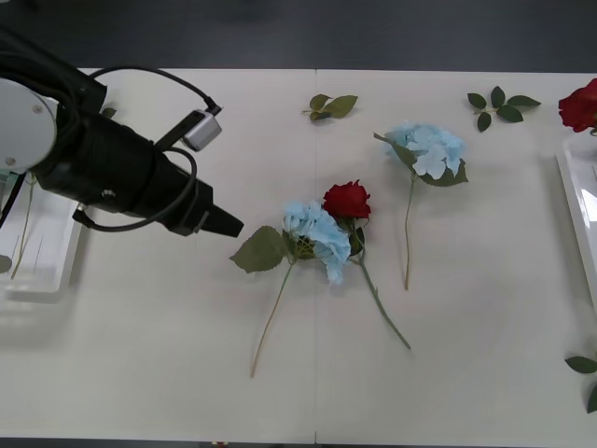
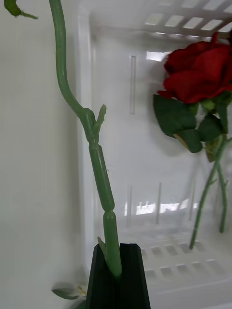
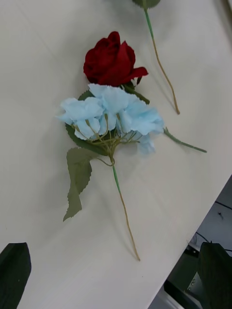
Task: Put the red flowers into the right box and the blue flowers into the left box
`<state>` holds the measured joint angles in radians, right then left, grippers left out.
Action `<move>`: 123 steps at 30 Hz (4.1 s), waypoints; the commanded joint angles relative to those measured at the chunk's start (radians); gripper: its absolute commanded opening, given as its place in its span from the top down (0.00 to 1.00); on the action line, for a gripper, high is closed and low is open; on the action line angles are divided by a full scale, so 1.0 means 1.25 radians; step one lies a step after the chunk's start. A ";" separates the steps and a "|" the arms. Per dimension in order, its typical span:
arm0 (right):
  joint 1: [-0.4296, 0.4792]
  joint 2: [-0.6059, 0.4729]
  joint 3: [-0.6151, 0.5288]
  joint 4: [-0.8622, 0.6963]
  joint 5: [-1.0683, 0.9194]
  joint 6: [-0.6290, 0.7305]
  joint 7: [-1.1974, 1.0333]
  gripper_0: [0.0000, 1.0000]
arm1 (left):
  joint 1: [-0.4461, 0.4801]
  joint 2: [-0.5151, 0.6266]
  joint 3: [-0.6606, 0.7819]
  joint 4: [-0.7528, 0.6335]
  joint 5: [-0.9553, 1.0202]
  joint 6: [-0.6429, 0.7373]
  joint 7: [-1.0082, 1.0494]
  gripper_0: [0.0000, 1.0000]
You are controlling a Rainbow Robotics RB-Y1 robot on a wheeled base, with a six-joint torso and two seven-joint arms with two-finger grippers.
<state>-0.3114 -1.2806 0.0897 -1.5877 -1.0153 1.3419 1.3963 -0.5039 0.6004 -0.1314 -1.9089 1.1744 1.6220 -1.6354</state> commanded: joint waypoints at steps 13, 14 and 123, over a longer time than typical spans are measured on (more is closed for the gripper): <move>-0.014 0.044 -0.023 0.202 0.168 -0.040 0.052 1.00 | 0.116 0.022 -0.173 -0.180 -0.243 -0.009 0.117 0.00; -0.014 0.054 -0.019 0.209 0.179 -0.049 0.052 1.00 | 0.116 0.022 -0.193 -0.184 -0.261 -0.014 0.136 0.00; -0.318 0.665 0.274 0.270 0.433 -0.205 -0.284 0.35 | -0.082 0.069 0.076 0.009 -0.425 0.136 0.138 1.00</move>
<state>-0.6686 -0.4778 0.4374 -1.2517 -0.4696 1.1029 0.9954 -0.5701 0.6354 -0.0754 -1.9230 0.6149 1.7940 -1.4057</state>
